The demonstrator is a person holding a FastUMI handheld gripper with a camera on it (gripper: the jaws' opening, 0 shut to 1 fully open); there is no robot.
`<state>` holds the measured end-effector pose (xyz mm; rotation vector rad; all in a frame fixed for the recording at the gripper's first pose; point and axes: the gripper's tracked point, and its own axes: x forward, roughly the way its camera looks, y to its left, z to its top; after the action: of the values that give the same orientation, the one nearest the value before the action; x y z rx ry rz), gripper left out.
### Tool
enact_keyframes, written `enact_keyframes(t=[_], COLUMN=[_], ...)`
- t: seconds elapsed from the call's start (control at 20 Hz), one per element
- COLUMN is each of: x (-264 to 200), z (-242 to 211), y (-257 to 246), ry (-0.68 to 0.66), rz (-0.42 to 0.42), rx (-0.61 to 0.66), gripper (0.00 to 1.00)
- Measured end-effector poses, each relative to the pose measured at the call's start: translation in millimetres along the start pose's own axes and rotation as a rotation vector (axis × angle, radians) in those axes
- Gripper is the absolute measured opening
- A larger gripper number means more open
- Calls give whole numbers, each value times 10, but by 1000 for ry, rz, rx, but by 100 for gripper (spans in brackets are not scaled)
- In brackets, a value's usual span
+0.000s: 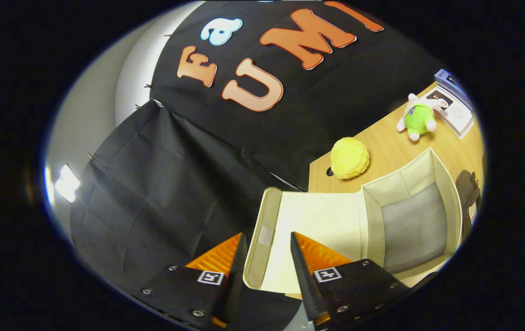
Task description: Open the storage box then place both shoes into the box .Put the left shoe in first, then the right shoe, with the right side of both shoes facing outward in a uniform manner.
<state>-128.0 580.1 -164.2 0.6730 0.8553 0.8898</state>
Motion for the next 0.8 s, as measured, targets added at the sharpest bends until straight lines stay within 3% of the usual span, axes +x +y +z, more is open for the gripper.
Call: enact_keyframes(t=[0.15, 0.5, 0.8], x=[-57, -332, -803], z=[27, 352, 655], y=[-140, -623, -1309], ry=[-20, -113, -193], rz=[-39, -149, -312], rx=[-27, -106, -197], gripper=[95, 98, 98])
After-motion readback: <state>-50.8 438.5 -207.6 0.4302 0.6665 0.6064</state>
